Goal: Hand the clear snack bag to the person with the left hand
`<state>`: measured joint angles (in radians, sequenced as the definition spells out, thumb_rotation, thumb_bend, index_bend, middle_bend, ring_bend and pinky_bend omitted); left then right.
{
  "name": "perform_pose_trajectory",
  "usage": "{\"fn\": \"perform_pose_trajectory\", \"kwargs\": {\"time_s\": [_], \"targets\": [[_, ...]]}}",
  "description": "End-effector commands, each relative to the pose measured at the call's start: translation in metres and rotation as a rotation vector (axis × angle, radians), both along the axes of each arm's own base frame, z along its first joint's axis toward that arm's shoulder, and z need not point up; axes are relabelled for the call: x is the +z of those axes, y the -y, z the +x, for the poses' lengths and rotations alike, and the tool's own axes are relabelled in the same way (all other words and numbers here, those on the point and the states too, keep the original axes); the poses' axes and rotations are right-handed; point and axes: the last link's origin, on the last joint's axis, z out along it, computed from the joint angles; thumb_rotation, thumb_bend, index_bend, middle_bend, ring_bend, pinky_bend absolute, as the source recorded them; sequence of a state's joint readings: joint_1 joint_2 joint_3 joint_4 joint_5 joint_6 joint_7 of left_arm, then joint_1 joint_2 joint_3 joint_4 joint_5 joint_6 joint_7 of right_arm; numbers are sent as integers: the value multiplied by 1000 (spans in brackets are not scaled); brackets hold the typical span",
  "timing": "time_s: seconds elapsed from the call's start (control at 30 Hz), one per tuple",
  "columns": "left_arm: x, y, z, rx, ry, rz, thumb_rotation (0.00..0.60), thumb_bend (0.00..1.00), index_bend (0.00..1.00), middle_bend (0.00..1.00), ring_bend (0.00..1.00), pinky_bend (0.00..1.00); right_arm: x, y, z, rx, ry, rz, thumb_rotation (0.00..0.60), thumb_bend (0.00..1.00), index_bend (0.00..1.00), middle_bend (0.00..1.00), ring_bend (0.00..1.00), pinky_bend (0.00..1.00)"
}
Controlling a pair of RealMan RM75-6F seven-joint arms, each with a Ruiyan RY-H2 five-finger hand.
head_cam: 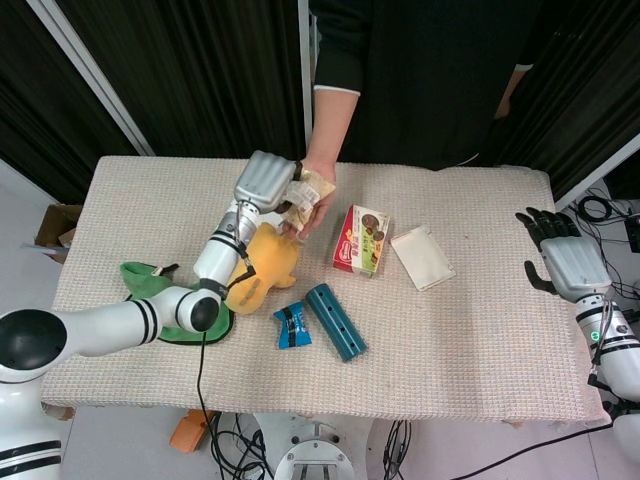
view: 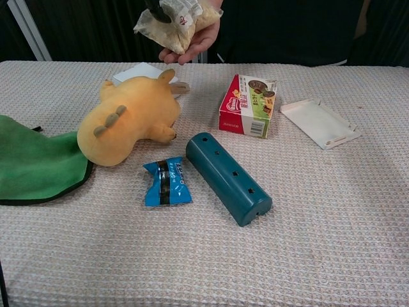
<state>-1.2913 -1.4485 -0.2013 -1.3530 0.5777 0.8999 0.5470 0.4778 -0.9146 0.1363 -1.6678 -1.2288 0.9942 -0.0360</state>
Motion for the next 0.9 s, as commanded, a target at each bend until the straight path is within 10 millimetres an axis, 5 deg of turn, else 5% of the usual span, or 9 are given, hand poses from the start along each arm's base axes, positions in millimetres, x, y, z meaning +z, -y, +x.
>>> {"fn": "perform_pose_trajectory", "kwargs": {"time_s": [0.03, 0.3, 0.47, 0.6, 0.7, 0.9], "targets": [[3, 1, -3, -10, -12, 4, 600, 72, 41, 48, 135, 263, 1, 0, -1, 1, 3, -5, 600, 442, 0, 0, 0, 0], [38, 11, -6, -42, 20, 66, 600, 18, 27, 0, 80, 191, 8, -3, 1, 15, -9, -21, 600, 438, 0, 0, 0, 0], [88, 53, -26, -64, 44, 151, 600, 11, 32, 14, 72, 191, 16, -17, -2, 60, -53, -84, 600, 413, 0, 0, 0, 0], [130, 118, -87, -36, -59, 236, 600, 10, 37, 30, 72, 191, 20, -41, -13, 89, -126, -185, 600, 378, 0, 0, 0, 0], [152, 177, -156, 34, -157, 281, 600, 10, 36, 30, 72, 190, 20, -80, -28, 71, -155, -292, 600, 361, 0, 0, 0, 0], [157, 267, -256, 213, -145, 260, 557, 10, 35, 30, 69, 187, 0, -140, -62, -37, -166, -382, 600, 336, 0, 0, 0, 0]]}}
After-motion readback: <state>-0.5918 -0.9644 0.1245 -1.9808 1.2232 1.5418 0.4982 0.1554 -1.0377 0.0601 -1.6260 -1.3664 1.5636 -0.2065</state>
